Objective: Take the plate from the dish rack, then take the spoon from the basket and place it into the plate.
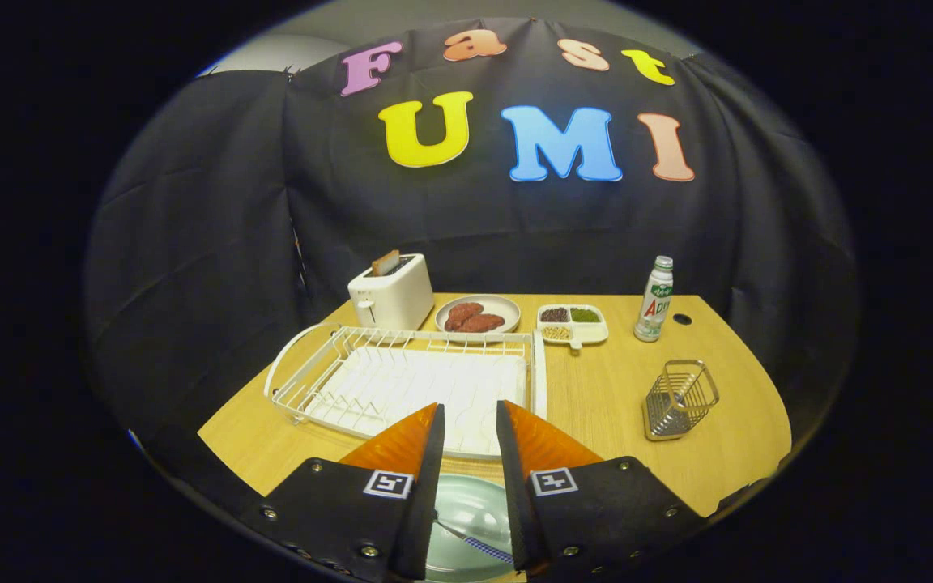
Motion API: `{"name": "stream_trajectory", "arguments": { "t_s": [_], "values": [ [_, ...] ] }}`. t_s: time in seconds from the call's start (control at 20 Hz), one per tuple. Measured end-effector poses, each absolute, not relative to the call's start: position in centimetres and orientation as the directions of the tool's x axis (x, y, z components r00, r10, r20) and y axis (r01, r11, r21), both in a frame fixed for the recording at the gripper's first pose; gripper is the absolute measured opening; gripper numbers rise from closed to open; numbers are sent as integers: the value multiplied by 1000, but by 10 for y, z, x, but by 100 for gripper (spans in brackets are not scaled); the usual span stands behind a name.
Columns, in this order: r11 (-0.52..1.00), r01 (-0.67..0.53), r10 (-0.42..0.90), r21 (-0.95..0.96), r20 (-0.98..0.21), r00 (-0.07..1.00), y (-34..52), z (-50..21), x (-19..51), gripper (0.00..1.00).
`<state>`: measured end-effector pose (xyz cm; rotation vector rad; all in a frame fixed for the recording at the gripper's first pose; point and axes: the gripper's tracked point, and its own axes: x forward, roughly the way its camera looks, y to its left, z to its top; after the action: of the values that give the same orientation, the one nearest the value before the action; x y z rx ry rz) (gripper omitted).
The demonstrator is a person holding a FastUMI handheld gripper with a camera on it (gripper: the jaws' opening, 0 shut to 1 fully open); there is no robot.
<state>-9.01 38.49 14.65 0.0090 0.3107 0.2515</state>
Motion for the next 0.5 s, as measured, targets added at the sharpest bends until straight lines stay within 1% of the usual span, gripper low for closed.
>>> {"name": "stream_trajectory", "arguments": {
  "t_s": [0.15,0.3,0.4,0.5],
  "values": [
    [979,-196,202,45,-207,957,368,197,-85,39],
    [988,-153,155,33,-80,985,346,255,-80,39],
    [991,-126,127,38,-9,992,333,288,-81,40],
    [993,-108,106,47,37,994,321,310,-80,40]
  ]
}}
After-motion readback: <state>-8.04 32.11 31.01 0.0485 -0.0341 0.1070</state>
